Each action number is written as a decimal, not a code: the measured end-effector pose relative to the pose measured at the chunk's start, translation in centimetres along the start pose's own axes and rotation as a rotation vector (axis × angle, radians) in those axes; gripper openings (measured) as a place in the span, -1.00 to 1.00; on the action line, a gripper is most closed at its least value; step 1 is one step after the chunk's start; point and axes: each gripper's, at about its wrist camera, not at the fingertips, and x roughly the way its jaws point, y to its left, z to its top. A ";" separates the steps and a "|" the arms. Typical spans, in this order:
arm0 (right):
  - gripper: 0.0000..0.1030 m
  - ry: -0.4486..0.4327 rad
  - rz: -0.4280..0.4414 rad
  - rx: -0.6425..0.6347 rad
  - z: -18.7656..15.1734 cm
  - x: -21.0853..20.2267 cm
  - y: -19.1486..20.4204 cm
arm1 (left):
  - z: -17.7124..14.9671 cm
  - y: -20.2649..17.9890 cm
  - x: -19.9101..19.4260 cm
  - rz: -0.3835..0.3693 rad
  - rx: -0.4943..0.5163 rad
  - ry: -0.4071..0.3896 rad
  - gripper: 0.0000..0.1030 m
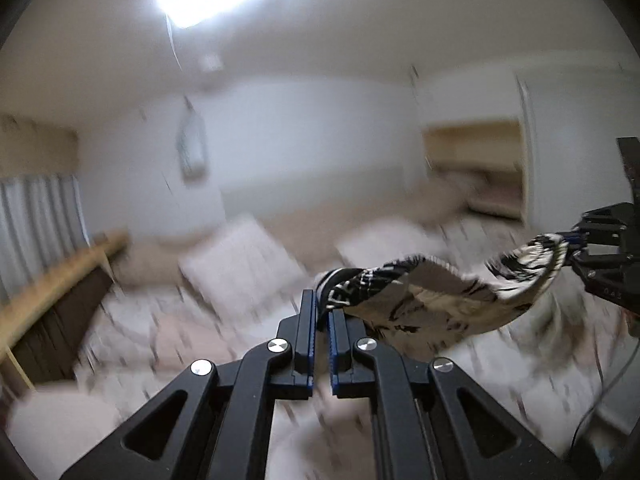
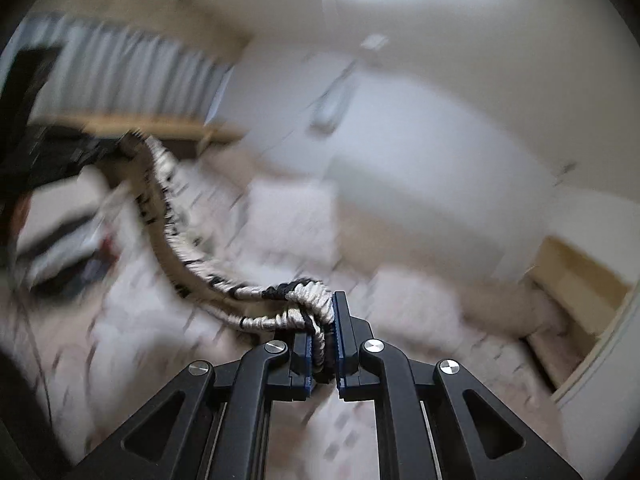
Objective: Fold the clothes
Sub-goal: 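Lay the sweatshirt flat on the bed with both grippers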
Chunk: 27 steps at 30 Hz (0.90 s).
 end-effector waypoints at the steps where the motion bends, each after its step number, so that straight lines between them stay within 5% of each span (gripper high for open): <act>1: -0.82 0.057 0.046 0.003 -2.5 0.7 1.1 | -2.9 -0.4 0.5 -0.030 -0.030 0.060 -0.86; 8: -0.82 0.470 0.301 0.176 -21.3 6.1 8.0 | -20.8 -3.0 5.8 -0.127 -0.322 0.457 -0.87; 11: -0.81 0.546 0.325 0.215 -25.6 7.2 9.8 | -23.1 -4.0 7.4 -0.109 -0.396 0.504 -0.89; 13: -0.79 0.552 0.316 0.230 -26.3 7.2 10.1 | -23.1 -4.3 8.1 -0.104 -0.435 0.497 -0.89; 15: -0.32 0.564 0.345 0.287 -26.3 7.0 9.5 | -22.5 -4.1 8.6 -0.093 -0.464 0.489 -0.89; 16: 0.31 0.566 0.362 0.311 -26.3 6.7 9.3 | -22.1 -3.9 8.8 -0.086 -0.478 0.486 -0.89; 17: 0.55 0.560 0.377 0.325 -26.2 6.3 9.2 | -22.1 -3.7 9.1 -0.081 -0.484 0.489 -0.89; 24: 0.54 0.414 0.329 0.226 -22.8 4.3 9.8 | -23.9 -2.8 9.1 -0.076 -0.511 0.532 -0.89; 27: 0.22 0.403 0.277 0.103 -23.0 6.0 11.2 | -24.5 -2.8 8.5 -0.075 -0.529 0.533 -0.89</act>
